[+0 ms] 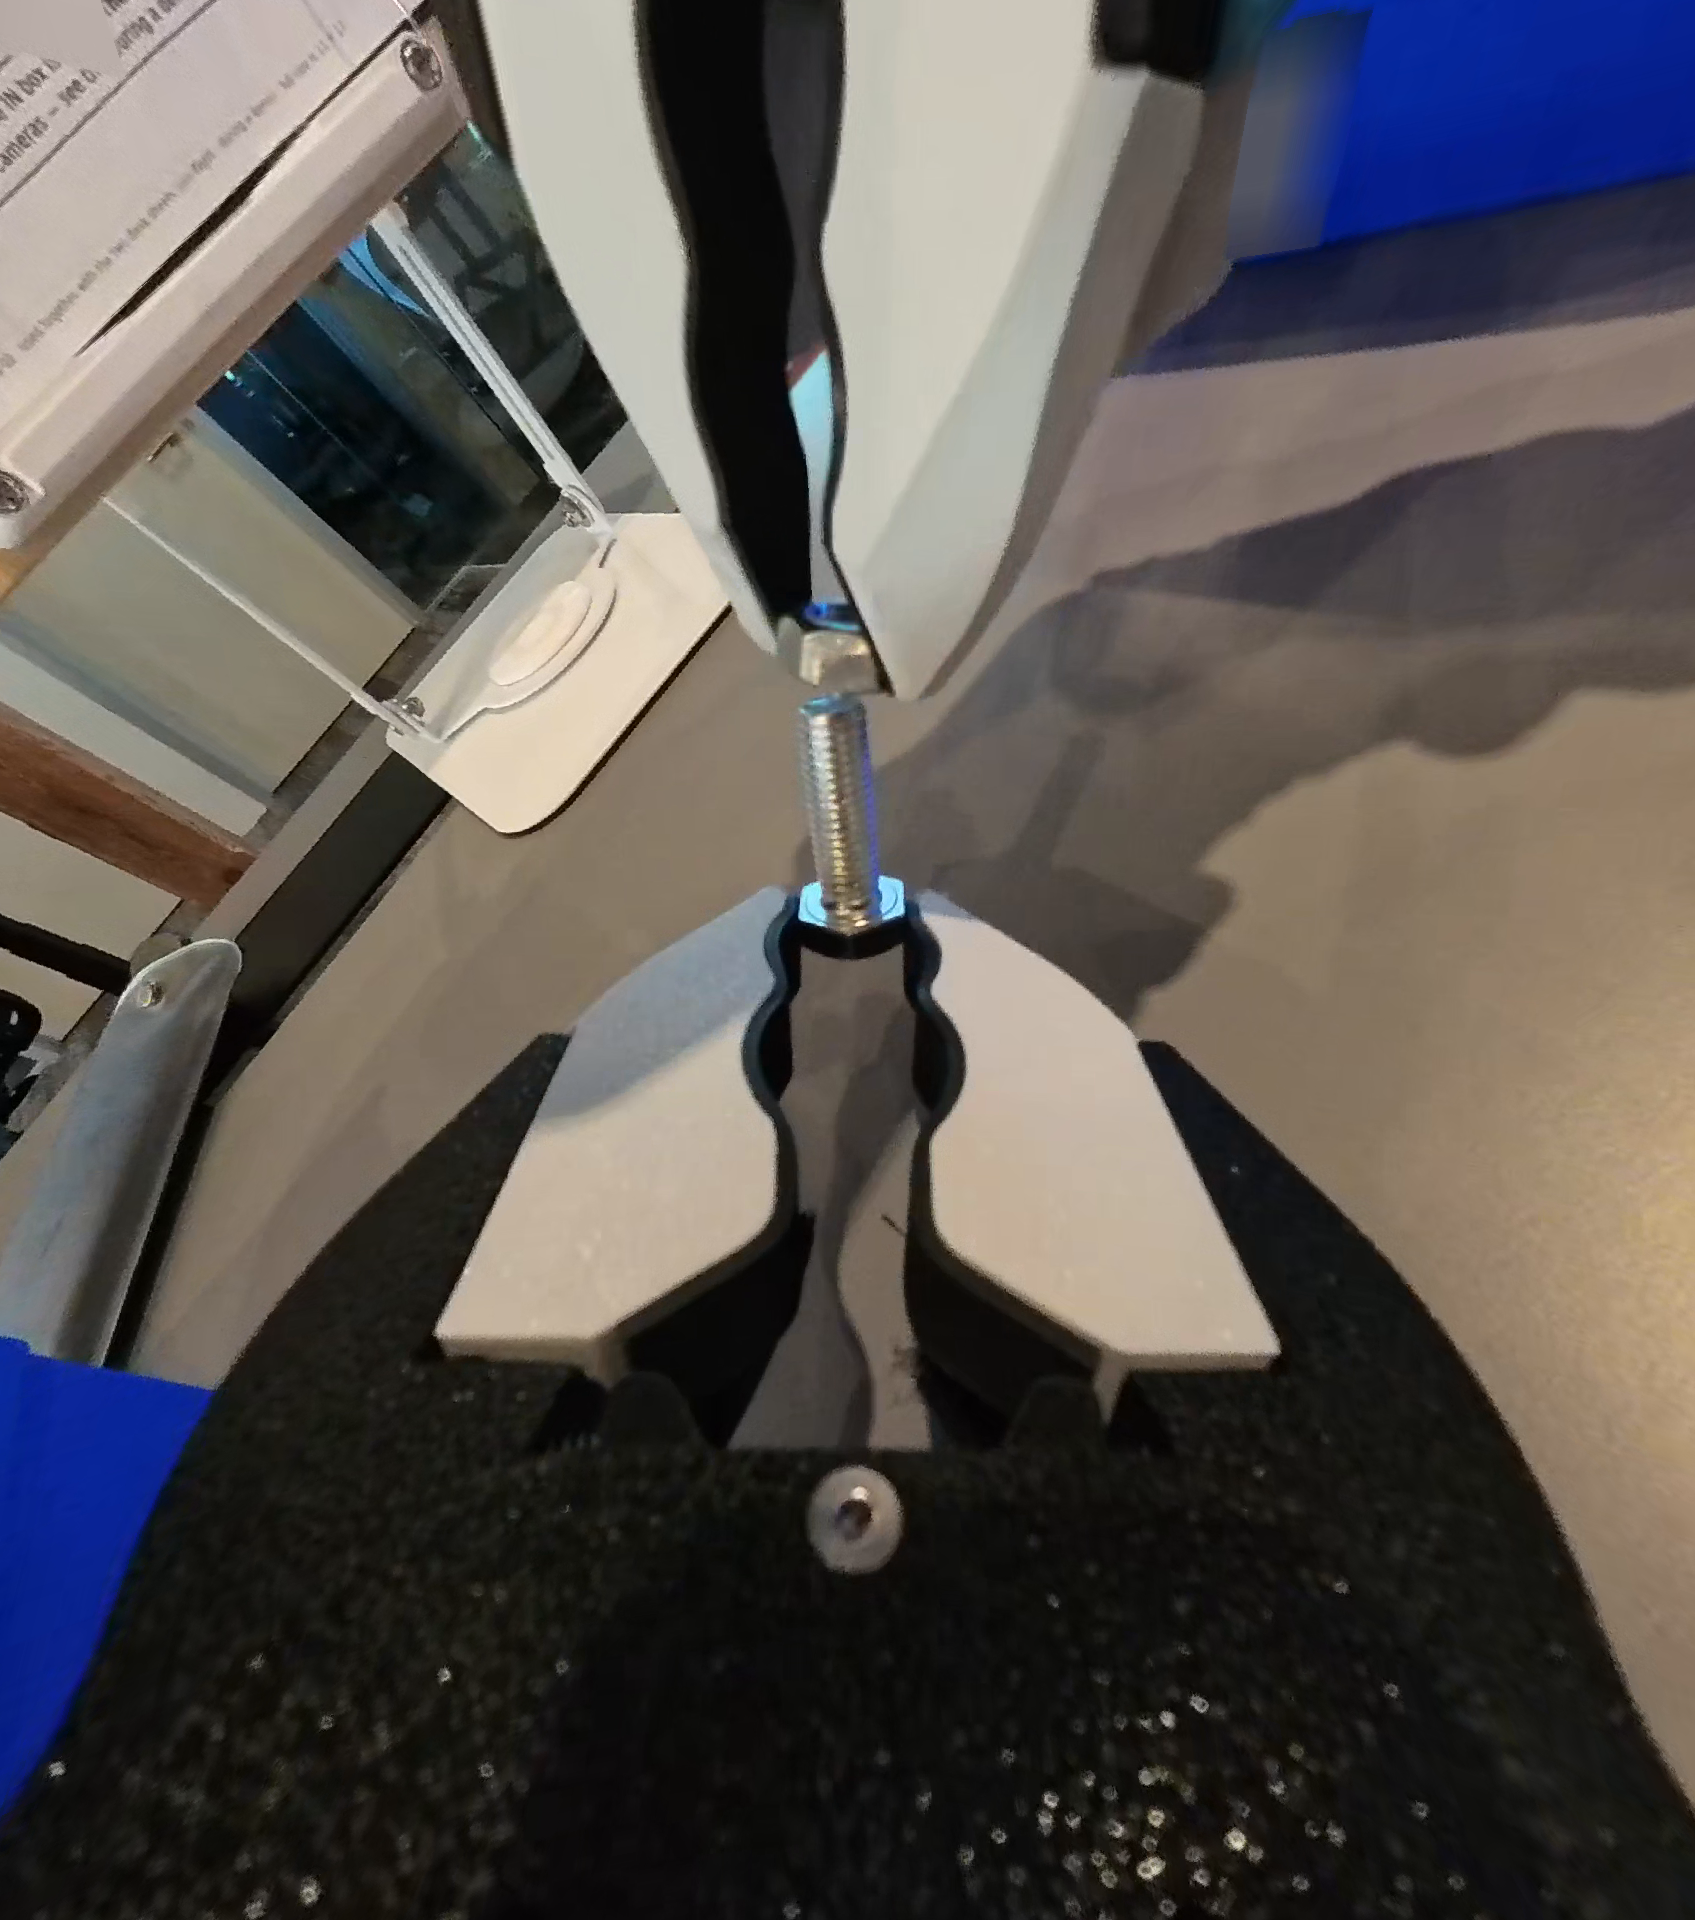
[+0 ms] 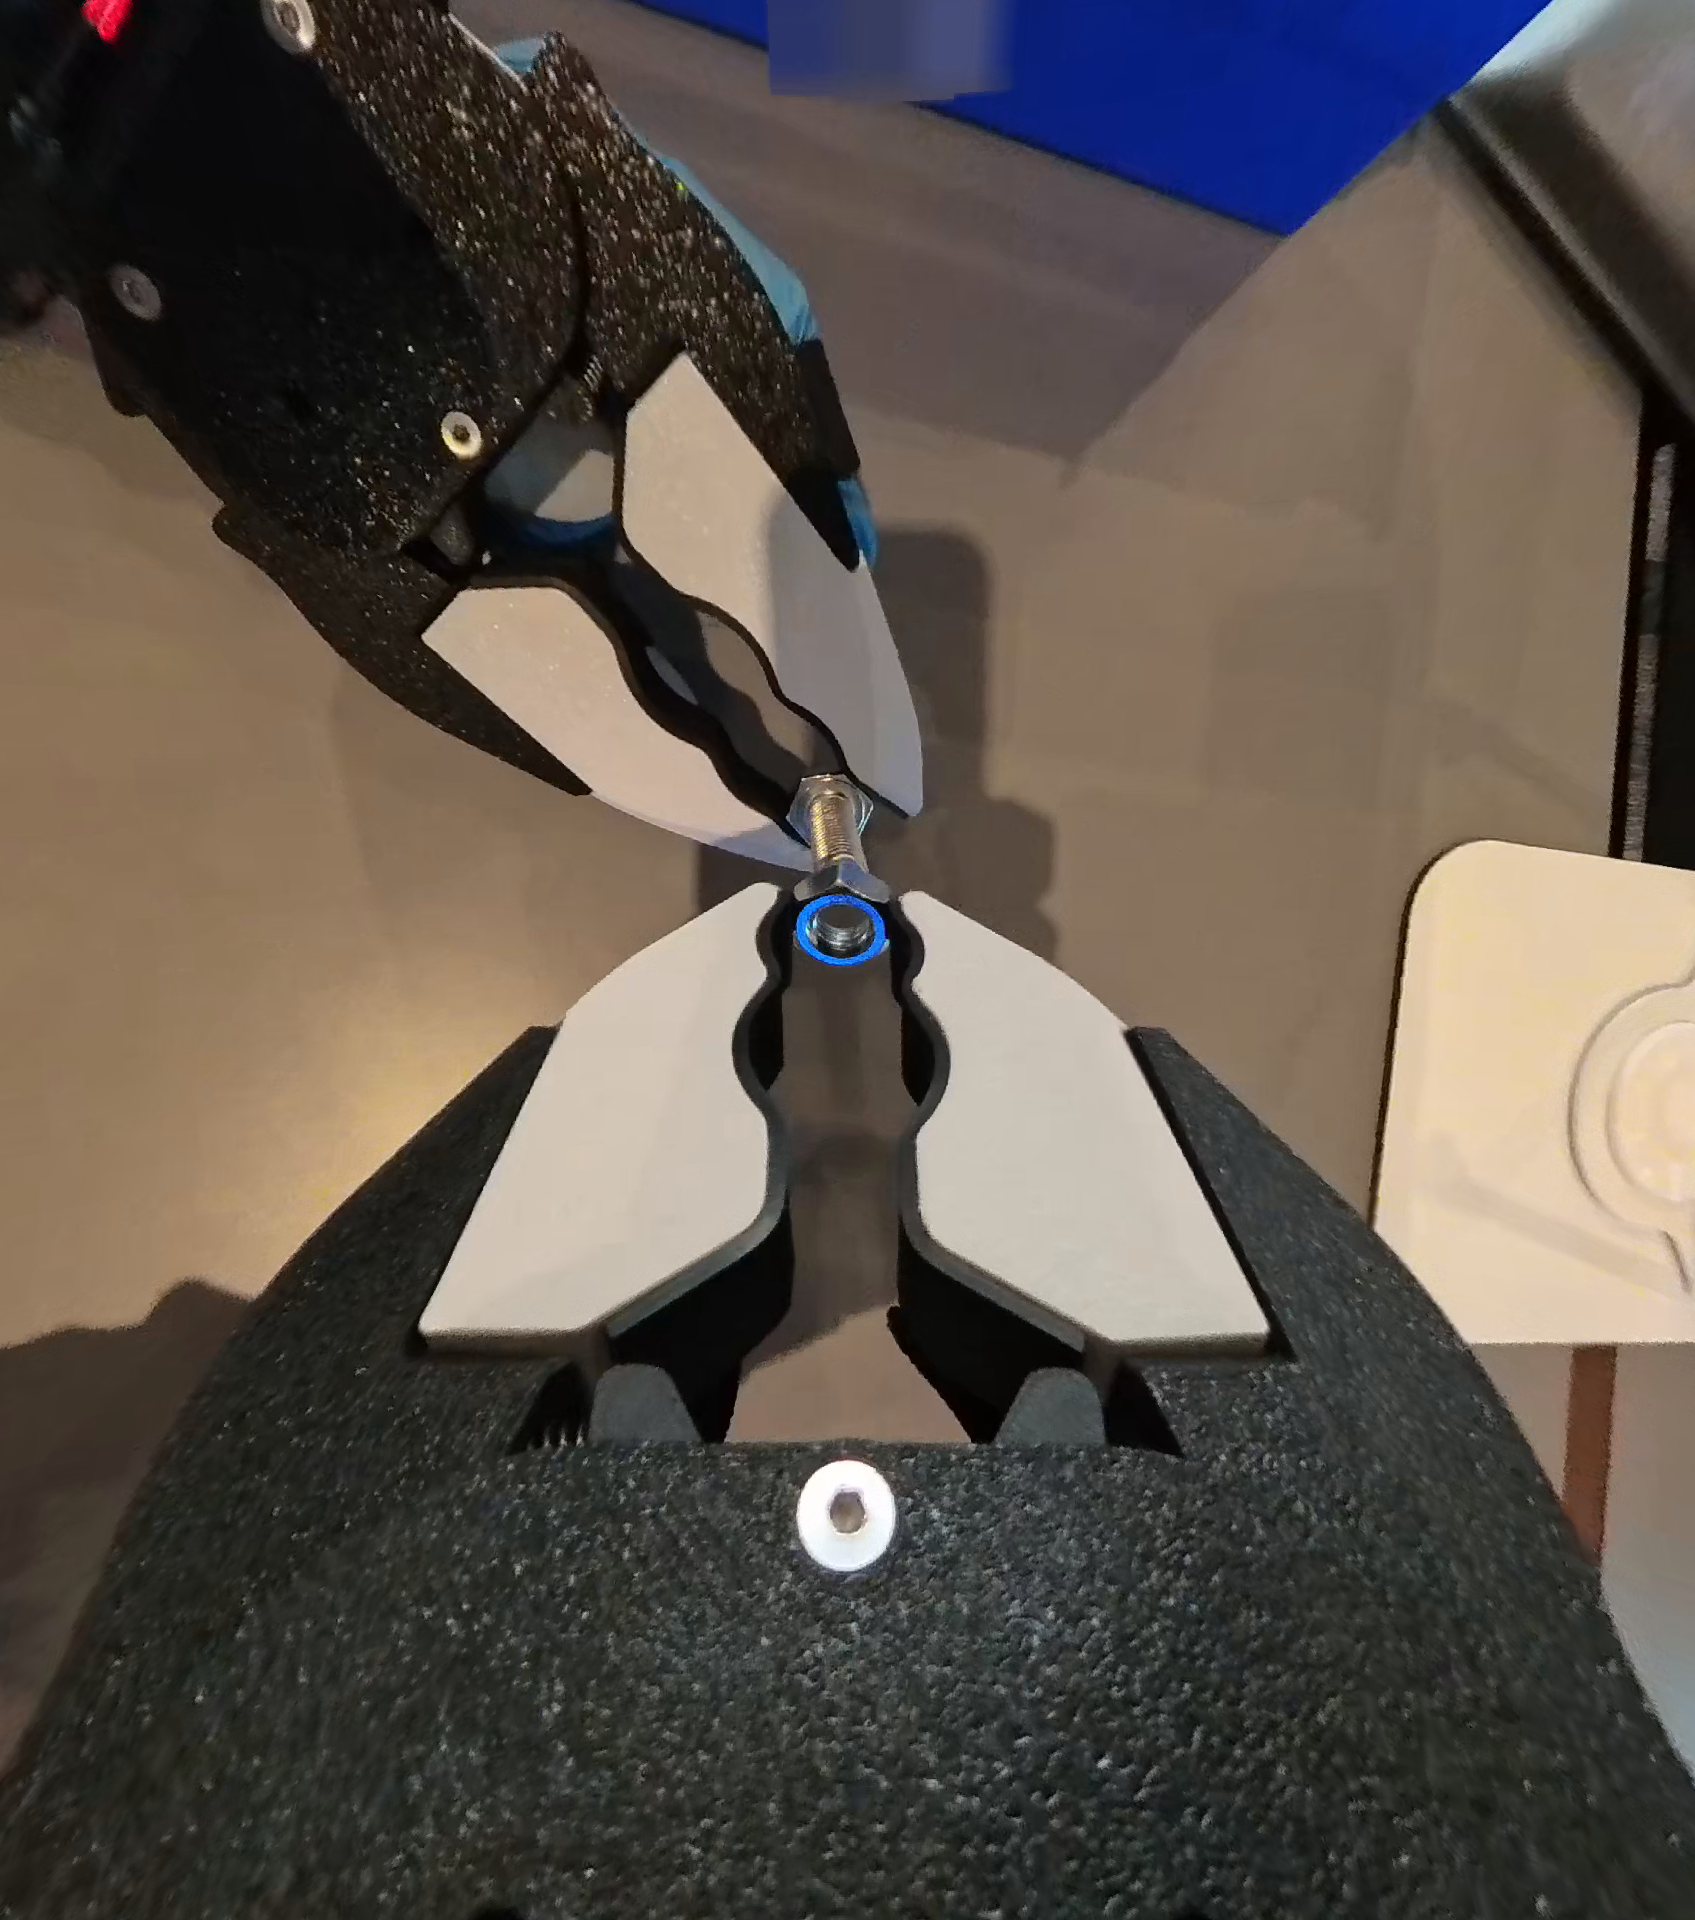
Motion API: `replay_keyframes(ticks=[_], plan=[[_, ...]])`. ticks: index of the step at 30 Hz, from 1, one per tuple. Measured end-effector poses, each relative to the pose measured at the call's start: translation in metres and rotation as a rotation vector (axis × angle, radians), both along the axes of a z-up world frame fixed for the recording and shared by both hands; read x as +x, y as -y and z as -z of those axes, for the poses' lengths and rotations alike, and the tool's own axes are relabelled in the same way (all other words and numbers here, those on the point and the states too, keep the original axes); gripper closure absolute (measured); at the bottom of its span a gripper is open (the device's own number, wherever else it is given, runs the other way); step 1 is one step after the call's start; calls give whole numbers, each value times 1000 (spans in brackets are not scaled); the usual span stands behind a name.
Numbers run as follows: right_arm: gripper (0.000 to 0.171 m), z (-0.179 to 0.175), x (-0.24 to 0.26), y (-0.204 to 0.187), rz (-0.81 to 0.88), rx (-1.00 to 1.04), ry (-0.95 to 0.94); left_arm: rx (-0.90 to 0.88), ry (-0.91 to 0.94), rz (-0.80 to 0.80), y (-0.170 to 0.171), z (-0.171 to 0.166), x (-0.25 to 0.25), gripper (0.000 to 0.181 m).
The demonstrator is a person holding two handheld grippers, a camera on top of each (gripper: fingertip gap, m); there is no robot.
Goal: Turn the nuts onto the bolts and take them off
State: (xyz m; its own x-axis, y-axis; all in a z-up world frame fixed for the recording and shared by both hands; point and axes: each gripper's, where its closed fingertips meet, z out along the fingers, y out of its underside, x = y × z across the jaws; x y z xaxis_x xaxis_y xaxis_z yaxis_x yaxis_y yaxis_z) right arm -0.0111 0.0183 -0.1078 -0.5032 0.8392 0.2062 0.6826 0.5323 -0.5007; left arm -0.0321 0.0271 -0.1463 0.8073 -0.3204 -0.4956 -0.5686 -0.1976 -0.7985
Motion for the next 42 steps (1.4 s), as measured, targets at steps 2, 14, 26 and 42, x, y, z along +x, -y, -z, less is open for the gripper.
replay_keyframes(ticks=[2, 14, 26, 42], plan=[[154, 1, -1, 0, -3, 0, 2, 3, -2, -1, 0, 0, 0, 163], [154, -14, 9, -7, 186, 1, -210, 11, -27, 5, 3, 1, 5, 163], [154, -2, 43, 21, 328, -53, -521, 12, -90, 103, 9, 6, 33, 163], [154, 12, 39, 18, 406, -146, -404, 8, -103, 170, 12, 8, 44, 163]])
